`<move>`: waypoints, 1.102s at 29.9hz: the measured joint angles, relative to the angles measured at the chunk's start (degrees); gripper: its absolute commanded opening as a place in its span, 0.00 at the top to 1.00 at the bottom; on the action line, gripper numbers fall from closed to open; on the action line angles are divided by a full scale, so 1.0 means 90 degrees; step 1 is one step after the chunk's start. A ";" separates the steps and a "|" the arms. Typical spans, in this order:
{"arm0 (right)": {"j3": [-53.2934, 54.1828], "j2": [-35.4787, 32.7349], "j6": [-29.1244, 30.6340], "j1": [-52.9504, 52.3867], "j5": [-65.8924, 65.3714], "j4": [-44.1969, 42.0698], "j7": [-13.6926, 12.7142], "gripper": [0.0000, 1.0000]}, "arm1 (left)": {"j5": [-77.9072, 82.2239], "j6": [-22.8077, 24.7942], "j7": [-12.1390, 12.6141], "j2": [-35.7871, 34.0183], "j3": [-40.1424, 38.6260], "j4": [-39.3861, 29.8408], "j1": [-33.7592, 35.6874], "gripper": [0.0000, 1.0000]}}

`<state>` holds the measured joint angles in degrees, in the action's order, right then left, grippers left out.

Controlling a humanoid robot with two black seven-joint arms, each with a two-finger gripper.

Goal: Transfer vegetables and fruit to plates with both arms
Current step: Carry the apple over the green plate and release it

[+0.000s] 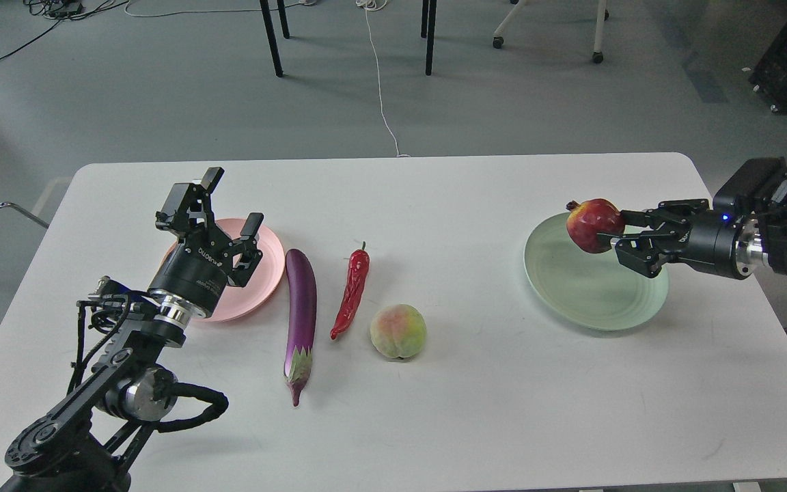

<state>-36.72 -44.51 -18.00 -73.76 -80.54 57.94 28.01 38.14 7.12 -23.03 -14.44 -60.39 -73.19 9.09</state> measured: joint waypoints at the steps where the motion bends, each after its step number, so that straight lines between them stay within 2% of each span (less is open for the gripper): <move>1: 0.0000 -0.0003 0.0000 0.0080 -0.0051 -0.0127 0.0000 0.53 | 0.0000 0.0000 0.0000 0.0002 0.0001 -0.0005 0.0000 0.01; 10: 0.0016 0.0267 0.0000 0.0491 -0.0133 -0.0889 0.0000 0.51 | 0.0010 0.0000 0.0000 0.0003 0.0010 -0.0067 0.0002 0.01; 13: 0.0017 0.0516 0.0000 0.0535 -0.0133 -0.1251 -0.0001 0.47 | 0.0010 0.0000 0.0000 0.0003 0.0011 -0.0072 0.0001 0.01; 14: 0.0017 0.0583 0.0000 0.0561 -0.0133 -0.1348 -0.0001 0.39 | 0.0010 0.0000 0.0000 0.0003 0.0011 -0.0073 0.0000 0.01; 15: 0.0016 0.0659 0.0000 0.0588 -0.0132 -0.1434 -0.0001 0.20 | 0.0010 0.0000 0.0000 0.0003 0.0010 -0.0073 -0.0003 0.01; 16: 0.0017 0.0729 0.0000 0.0606 -0.0126 -0.1487 0.0000 0.08 | 0.0010 0.0000 0.0000 0.0003 0.0010 -0.0073 -0.0003 0.01; 21: 0.0046 0.0995 -0.0001 0.0620 -0.0073 -0.1542 0.0000 0.06 | 0.0010 0.0000 0.0000 0.0003 -0.0007 -0.0073 -0.0005 0.01; 27: 0.0087 0.0899 -0.0008 0.0412 -0.0021 -0.1288 0.0000 0.05 | 0.0010 0.0000 0.0000 0.0003 -0.0019 -0.0073 -0.0009 0.01; 33: 0.0156 0.0529 0.0242 -0.0654 0.0335 0.0160 -0.0002 0.05 | 0.0010 0.0000 0.0000 0.0003 -0.0020 -0.0072 -0.0015 0.01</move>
<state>-35.32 -39.75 -15.82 -79.65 -77.53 59.38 27.99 38.24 7.12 -23.03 -14.41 -60.57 -73.84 8.96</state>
